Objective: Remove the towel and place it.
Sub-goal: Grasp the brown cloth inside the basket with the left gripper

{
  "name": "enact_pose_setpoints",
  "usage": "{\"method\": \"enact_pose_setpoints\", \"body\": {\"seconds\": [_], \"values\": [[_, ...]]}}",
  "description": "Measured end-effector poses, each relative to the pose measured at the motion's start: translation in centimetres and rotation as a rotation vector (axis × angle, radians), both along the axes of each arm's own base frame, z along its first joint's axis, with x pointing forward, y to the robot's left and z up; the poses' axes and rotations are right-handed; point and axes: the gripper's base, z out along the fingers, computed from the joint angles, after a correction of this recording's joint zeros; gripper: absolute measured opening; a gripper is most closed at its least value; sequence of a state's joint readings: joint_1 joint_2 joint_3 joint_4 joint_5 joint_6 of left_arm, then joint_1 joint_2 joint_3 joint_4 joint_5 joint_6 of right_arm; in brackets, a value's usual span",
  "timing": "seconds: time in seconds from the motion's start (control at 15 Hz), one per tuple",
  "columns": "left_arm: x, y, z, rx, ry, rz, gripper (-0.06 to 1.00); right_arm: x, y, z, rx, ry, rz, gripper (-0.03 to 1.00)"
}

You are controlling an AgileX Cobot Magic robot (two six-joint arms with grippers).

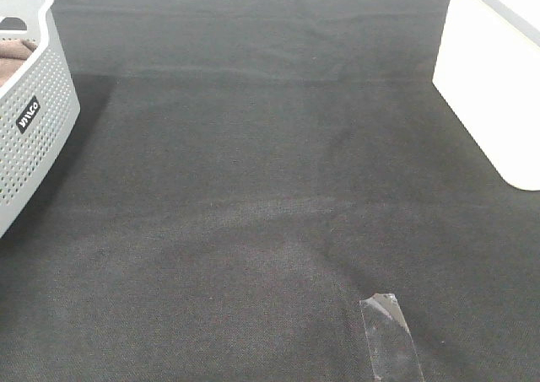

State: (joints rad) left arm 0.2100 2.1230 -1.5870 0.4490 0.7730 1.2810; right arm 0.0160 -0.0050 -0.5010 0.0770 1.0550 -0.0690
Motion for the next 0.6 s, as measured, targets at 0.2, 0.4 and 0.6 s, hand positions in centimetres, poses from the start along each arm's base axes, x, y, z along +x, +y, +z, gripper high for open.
{"method": "enact_pose_setpoints", "body": {"seconds": [0.2, 0.4, 0.6], "values": [[0.2, -0.1, 1.0, -0.005, -0.056, 0.015, 0.00, 0.0, 0.0, 0.0, 0.000, 0.000, 0.000, 0.75], [-0.2, -0.2, 1.5, -0.041, -0.078, 0.102, 0.00, 0.0, 0.0, 0.0, 0.000, 0.000, 0.000, 0.75], [-1.0, -0.8, 5.4, -0.138, -0.210, 0.237, 0.00, 0.0, 0.0, 0.0, 0.000, 0.000, 0.000, 0.75]]}}
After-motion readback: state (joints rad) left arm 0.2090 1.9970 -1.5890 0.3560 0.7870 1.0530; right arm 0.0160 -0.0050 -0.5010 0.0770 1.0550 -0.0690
